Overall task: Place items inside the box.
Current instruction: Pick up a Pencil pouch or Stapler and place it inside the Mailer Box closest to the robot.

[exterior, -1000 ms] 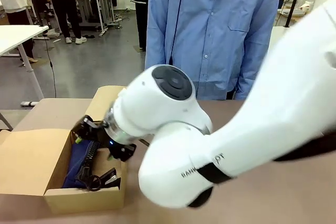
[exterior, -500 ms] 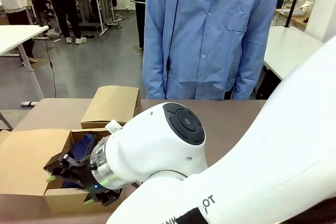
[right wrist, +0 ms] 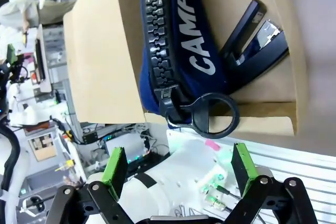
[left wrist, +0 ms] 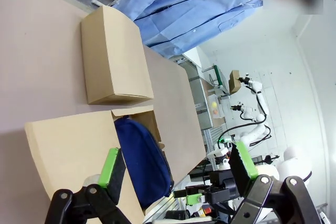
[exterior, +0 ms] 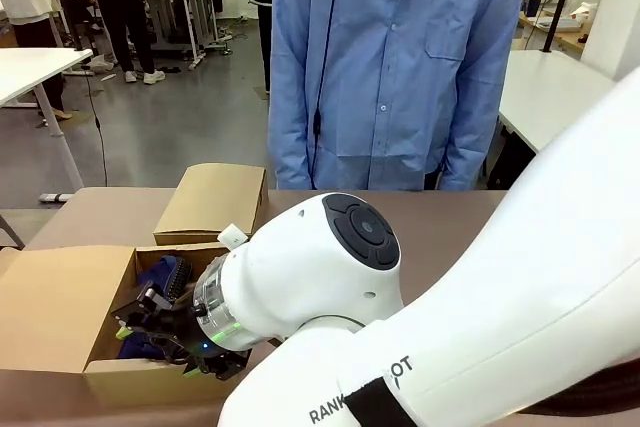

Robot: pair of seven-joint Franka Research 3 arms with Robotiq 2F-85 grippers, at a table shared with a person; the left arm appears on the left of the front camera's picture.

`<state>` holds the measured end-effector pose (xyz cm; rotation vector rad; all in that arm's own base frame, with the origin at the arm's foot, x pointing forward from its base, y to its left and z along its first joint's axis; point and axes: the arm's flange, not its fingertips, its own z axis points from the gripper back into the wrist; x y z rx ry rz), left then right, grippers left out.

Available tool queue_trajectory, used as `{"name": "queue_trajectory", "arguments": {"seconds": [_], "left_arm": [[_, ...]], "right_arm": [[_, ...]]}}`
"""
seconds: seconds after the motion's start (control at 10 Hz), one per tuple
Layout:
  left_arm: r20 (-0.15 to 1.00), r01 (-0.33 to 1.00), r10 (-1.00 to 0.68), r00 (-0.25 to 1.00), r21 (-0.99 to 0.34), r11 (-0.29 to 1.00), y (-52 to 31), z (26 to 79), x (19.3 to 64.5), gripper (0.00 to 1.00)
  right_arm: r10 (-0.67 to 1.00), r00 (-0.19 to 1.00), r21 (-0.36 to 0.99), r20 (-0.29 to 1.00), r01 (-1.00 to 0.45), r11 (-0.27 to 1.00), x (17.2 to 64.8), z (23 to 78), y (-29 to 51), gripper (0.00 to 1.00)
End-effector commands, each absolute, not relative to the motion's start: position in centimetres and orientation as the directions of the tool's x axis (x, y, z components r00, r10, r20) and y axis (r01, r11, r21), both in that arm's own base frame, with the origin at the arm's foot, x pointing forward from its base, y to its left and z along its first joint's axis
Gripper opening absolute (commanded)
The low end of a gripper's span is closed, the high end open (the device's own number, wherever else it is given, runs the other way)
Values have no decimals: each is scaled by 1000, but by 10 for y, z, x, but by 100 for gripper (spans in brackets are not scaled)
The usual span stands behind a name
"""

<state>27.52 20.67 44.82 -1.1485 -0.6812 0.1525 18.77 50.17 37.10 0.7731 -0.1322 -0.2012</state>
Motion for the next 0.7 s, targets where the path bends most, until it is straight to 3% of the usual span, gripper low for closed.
{"name": "queue_trajectory", "arguments": {"seconds": [0.0, 0.2, 0.4, 0.6], "left_arm": [[438, 252, 454, 776, -875, 413, 203, 447, 274, 100], [438, 252, 454, 776, -875, 413, 203, 447, 274, 100], [438, 252, 454, 776, -875, 413, 203, 447, 274, 100], [438, 252, 454, 776, -875, 413, 203, 447, 274, 100]], "right_arm": [[-231, 973, 749, 14, 143, 647, 200, 379, 488, 100], [-269, 963, 830, -11, 159, 535, 220, 409, 427, 100], [-190, 976, 896, -106, 176, 408, 223, 436, 357, 100], [-3, 952, 909, -307, 294, 295, 221, 438, 305, 100]]}}
